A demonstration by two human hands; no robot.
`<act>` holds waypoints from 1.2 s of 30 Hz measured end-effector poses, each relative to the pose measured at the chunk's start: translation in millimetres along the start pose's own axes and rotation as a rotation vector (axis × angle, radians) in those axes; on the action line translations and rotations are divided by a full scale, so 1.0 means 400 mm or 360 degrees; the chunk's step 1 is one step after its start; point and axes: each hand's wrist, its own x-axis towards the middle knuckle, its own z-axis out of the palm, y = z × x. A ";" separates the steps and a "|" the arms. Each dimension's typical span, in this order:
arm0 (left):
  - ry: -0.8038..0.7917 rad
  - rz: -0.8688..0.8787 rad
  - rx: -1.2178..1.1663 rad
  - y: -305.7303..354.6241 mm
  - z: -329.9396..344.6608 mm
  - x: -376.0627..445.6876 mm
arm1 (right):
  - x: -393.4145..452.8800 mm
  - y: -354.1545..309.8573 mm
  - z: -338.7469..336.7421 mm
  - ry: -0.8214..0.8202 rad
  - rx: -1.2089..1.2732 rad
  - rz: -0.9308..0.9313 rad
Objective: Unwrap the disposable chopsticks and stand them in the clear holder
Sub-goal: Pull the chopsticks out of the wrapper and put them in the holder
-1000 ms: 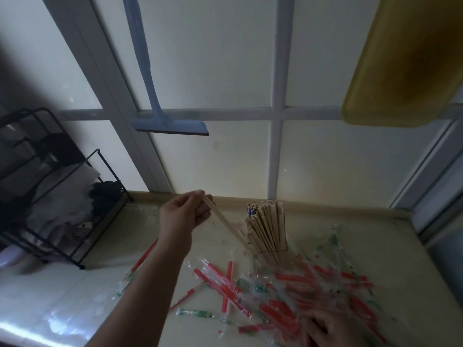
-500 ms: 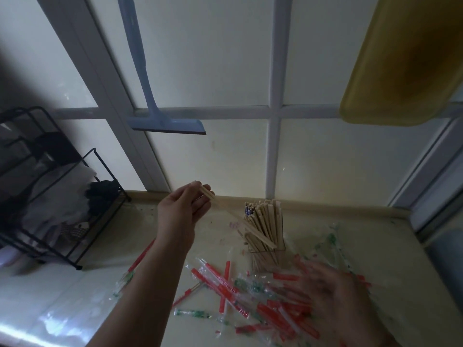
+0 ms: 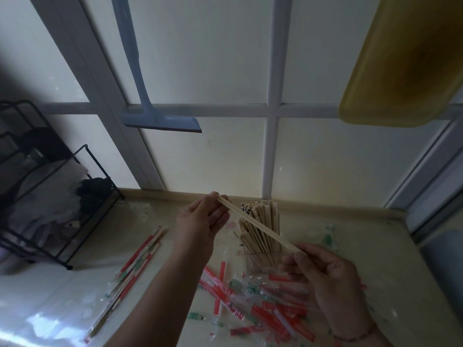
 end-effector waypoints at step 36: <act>-0.0312 0.1446 0.2429 -0.250 -0.008 0.078 | 0.201 0.170 0.028 -0.0387 -0.1903 -0.1161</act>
